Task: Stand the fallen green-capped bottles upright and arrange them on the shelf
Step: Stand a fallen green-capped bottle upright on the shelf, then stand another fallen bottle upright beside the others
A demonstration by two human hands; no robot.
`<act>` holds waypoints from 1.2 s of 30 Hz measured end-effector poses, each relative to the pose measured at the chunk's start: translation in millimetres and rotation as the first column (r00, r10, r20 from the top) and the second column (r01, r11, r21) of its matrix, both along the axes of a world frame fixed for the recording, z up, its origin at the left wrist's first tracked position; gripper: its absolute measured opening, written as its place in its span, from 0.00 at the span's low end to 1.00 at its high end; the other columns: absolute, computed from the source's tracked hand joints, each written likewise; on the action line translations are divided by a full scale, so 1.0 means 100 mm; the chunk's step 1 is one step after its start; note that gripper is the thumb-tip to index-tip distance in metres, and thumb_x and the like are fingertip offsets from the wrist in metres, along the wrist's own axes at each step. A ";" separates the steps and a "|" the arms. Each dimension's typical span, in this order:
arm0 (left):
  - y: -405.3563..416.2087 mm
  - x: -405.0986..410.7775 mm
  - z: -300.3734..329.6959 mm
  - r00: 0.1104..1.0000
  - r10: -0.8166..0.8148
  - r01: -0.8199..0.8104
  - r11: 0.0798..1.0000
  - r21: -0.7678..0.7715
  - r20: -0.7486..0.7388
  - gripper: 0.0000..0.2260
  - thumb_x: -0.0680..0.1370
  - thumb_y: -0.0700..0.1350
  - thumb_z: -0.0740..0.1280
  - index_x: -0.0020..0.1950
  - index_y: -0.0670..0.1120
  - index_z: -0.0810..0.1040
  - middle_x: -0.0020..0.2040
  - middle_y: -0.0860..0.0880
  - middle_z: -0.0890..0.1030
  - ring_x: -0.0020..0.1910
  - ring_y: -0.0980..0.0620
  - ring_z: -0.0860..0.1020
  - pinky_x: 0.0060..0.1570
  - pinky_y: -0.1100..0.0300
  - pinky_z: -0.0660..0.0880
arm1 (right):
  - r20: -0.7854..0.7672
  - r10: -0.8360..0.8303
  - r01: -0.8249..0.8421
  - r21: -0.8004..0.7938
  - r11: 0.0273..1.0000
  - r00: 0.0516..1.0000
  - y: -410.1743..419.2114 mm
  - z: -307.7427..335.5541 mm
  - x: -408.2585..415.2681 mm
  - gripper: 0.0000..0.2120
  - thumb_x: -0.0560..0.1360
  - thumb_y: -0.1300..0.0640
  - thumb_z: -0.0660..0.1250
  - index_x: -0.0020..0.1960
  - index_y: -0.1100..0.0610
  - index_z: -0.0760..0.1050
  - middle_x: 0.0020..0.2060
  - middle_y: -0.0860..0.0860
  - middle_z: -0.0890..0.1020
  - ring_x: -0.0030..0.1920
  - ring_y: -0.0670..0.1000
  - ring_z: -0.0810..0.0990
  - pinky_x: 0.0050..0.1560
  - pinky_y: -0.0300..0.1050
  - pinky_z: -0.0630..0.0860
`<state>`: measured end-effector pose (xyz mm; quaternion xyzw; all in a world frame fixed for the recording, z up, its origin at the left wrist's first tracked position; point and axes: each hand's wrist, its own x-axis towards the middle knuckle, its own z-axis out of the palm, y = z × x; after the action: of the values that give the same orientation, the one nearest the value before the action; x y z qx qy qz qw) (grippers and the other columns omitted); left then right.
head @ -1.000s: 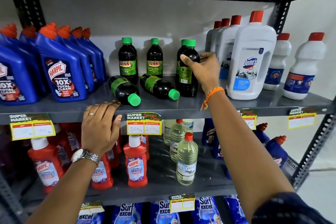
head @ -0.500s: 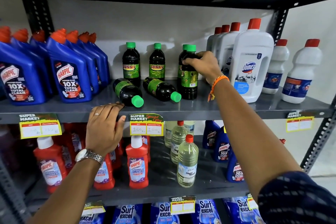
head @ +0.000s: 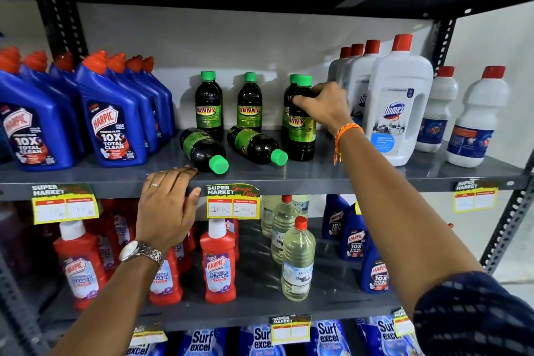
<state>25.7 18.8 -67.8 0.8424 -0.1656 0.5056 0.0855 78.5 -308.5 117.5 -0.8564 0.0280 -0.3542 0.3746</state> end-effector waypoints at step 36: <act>0.02 -0.07 0.03 0.997 0.024 -0.022 1.000 0.022 -0.077 0.19 0.83 0.53 0.55 0.60 0.41 0.78 0.57 0.42 0.82 0.57 0.41 0.78 0.65 0.46 0.66 | -0.196 -0.072 0.036 -0.182 0.983 0.978 0.86 -0.86 -0.45 0.28 0.67 0.30 0.71 0.42 0.55 0.71 0.42 0.55 0.81 0.48 0.63 0.83 0.41 0.50 0.73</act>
<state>18.6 20.6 -64.5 0.8641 -0.1578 0.4716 0.0770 33.8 -222.3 31.8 -0.9167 0.0576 -0.2767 0.2824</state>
